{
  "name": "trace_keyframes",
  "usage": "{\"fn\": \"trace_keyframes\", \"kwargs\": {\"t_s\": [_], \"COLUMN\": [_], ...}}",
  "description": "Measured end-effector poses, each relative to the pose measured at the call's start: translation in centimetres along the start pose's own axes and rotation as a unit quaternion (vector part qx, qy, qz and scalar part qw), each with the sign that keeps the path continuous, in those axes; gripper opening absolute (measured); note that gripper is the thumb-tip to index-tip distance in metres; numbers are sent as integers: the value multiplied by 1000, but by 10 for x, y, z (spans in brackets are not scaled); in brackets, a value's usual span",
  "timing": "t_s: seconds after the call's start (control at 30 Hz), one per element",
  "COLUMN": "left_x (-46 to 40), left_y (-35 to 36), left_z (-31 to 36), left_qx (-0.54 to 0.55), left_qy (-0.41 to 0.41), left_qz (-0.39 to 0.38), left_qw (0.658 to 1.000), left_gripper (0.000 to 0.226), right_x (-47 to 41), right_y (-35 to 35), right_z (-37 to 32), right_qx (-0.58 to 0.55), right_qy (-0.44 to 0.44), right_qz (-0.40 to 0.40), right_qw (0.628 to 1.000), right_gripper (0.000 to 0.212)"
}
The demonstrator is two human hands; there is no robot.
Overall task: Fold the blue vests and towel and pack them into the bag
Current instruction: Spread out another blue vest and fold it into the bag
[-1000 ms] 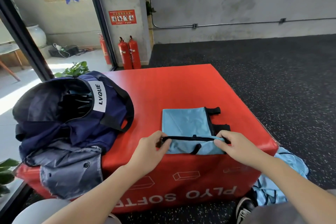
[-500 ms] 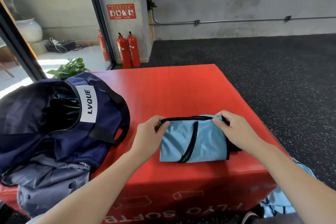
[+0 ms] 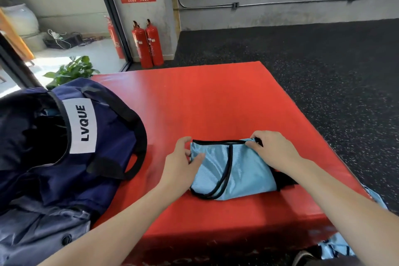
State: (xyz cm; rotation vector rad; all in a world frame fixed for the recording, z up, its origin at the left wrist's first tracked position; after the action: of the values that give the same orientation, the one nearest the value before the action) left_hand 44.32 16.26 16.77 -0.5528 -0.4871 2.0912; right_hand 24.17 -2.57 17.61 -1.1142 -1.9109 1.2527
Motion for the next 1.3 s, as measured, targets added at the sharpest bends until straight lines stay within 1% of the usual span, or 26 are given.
{"fn": "trace_keyframes", "kwargs": {"t_s": [0.1,0.33,0.4,0.5,0.53,0.63,0.7,0.77,0.83,0.9,0.97,1.03,1.1,1.23,1.3], "left_x": [8,41,49,53,53,53,52,51,48,41,30,18,5,-14,-19], "left_y": [-4,0,0,-4,-6,-9,-9,-11,-14,-16,-17,-15,-10,1,6], "left_z": [1,5,3,-2,-2,-3,-6,-7,-6,-2,2,3,2,-3,-8], "left_qx": [-5,-15,-31,-62,-72,-96,-125,-148,-170,-208,-225,-203,-181,-208,-233], "left_qy": [-1,58,69,62,60,62,63,62,66,82,106,128,143,147,141], "left_qz": [-16,-50,-46,-39,-42,-50,-51,-47,-40,-33,-27,-31,-52,-114,-124], "left_qw": [1000,997,996,995,995,992,989,986,982,974,968,970,972,960,954], "left_gripper": [51,52,42,17,14,13,14,15,14,13,13,13,15,21,21], "right_x": [-1,7,10,13,15,20,27,37,52,71,87,99,106,108,103], "right_y": [3,2,2,2,1,-2,-5,-8,-11,-12,-5,6,16,29,31], "right_z": [-1,-5,-7,-8,-8,-9,-10,-15,-22,-32,-40,-44,-46,-46,-41], "right_qx": [6,11,9,9,7,-11,-2,26,34,22,-5,-20,-2,43,67], "right_qy": [4,21,22,29,30,24,10,-22,-52,-55,-45,-41,-35,-33,-36], "right_qz": [1,8,13,18,21,38,60,98,124,111,57,5,-25,-27,-12], "right_qw": [1000,1000,1000,999,999,999,998,995,990,992,997,999,999,998,997], "right_gripper": [23,25,25,25,26,26,29,34,31,23,17,18,22,29,34]}}
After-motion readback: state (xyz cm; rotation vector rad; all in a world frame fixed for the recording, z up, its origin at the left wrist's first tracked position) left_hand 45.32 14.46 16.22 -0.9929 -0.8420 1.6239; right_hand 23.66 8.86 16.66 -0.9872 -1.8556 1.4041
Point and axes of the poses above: each hand's wrist, its own x-axis away from the middle knuckle, its own y-axis out of the palm, z = x × y, the point moved 3 cm from there along -x, towards the middle knuckle, and after that the axes turned 10 degrees about y, right-handed, at the moved point
